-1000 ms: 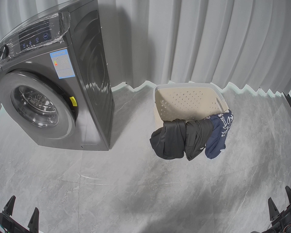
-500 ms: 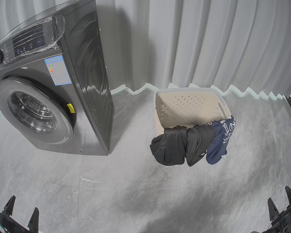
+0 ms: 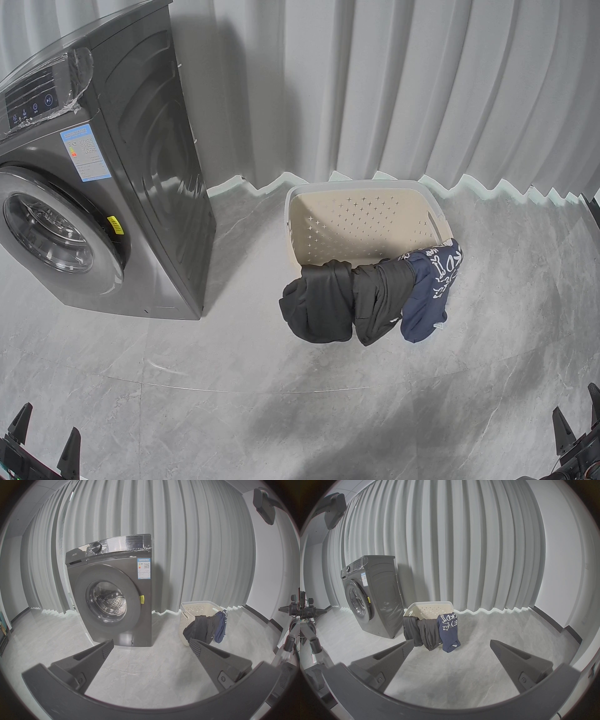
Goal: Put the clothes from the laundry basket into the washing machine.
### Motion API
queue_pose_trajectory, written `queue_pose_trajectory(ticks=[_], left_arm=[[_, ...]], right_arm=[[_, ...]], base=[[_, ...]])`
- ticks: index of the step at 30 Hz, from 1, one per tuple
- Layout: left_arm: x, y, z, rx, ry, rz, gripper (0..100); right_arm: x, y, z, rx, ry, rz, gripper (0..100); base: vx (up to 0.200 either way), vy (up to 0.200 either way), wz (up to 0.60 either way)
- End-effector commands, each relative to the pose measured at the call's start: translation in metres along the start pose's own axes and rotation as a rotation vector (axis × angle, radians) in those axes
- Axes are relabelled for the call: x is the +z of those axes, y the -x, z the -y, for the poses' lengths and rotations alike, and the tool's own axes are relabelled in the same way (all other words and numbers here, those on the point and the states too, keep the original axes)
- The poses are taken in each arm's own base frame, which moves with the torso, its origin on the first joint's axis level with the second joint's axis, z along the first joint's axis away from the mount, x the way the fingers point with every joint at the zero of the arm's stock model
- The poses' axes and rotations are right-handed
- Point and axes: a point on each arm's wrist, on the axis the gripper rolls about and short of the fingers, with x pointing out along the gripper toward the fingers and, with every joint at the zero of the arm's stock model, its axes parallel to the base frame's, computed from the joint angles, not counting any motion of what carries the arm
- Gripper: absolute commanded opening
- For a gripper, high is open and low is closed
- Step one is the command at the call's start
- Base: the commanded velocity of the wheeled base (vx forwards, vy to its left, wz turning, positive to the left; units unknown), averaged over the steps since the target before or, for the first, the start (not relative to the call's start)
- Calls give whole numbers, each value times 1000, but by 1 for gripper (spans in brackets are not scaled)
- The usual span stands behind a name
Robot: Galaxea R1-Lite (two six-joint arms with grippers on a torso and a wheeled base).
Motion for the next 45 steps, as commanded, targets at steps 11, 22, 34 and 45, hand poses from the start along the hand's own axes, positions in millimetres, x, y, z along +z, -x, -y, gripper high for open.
queue_pose_trajectory(ticks=[11,22,34,45], left_arm=[[-5,0,0,1,2,4,100],[-5,0,0,1,2,3,100],[-5,0,0,1,0,3,100],[-5,0,0,1,2,3,100]], right_arm=[[-5,0,0,1,0,0,100],[-5,0,0,1,0,0,100],[-5,0,0,1,0,-1,100],[-5,0,0,1,0,-1,100]], base=[[0,0,0],[0,-164,0],[67,0,0],[200,0,0]])
